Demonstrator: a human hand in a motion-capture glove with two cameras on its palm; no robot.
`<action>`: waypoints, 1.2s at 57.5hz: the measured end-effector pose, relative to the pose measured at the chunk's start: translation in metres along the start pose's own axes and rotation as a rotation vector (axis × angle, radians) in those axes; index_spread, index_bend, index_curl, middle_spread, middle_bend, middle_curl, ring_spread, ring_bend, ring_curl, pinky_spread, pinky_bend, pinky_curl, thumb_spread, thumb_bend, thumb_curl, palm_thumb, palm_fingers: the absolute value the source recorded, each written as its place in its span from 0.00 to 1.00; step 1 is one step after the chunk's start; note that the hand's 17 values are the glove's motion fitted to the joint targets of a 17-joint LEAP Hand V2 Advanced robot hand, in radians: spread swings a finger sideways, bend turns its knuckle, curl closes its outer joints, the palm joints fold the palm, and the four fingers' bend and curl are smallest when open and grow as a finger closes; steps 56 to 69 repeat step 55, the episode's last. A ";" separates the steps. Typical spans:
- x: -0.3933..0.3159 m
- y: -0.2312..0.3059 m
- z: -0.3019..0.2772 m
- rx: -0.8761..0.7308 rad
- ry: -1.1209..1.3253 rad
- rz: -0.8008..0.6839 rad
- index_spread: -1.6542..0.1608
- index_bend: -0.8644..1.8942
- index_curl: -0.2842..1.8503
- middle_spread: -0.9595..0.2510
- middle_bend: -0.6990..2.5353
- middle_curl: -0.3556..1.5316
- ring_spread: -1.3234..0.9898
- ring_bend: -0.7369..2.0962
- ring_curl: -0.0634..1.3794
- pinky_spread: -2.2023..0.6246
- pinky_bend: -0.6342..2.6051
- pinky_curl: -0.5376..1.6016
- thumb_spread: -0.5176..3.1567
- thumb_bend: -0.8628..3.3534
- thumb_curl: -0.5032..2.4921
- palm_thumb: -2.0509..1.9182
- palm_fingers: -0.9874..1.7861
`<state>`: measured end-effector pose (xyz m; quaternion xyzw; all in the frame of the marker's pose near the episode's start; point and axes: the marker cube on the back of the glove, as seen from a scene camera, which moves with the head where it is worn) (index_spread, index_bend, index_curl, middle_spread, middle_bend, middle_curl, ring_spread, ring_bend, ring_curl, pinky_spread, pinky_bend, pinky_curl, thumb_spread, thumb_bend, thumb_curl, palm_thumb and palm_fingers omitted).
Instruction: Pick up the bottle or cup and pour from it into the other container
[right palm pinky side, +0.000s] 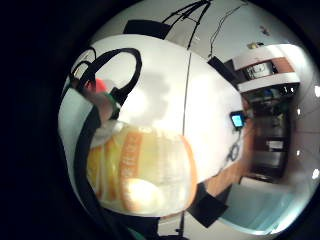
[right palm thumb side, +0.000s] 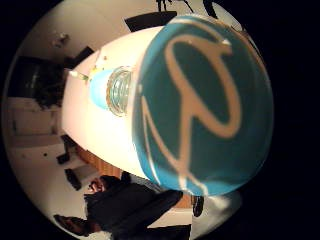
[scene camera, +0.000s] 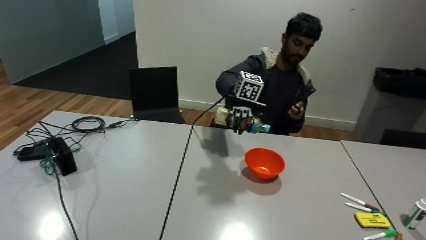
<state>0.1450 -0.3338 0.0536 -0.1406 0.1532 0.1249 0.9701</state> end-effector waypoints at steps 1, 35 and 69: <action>0.000 -0.002 0.000 -0.004 0.013 -0.005 0.73 0.35 0.26 0.56 0.35 0.42 0.48 0.48 0.32 0.74 0.32 0.43 0.31 0.20 0.34 0.75 0.79; -0.029 -0.026 0.047 0.003 0.458 -0.045 0.74 0.35 0.26 0.56 0.35 0.42 0.48 0.48 0.32 0.75 0.31 0.43 0.31 0.20 0.34 0.75 0.78; -0.033 -0.022 0.050 0.009 0.440 -0.057 0.73 0.35 0.26 0.56 0.35 0.42 0.48 0.48 0.32 0.75 0.31 0.43 0.31 0.20 0.35 0.75 0.78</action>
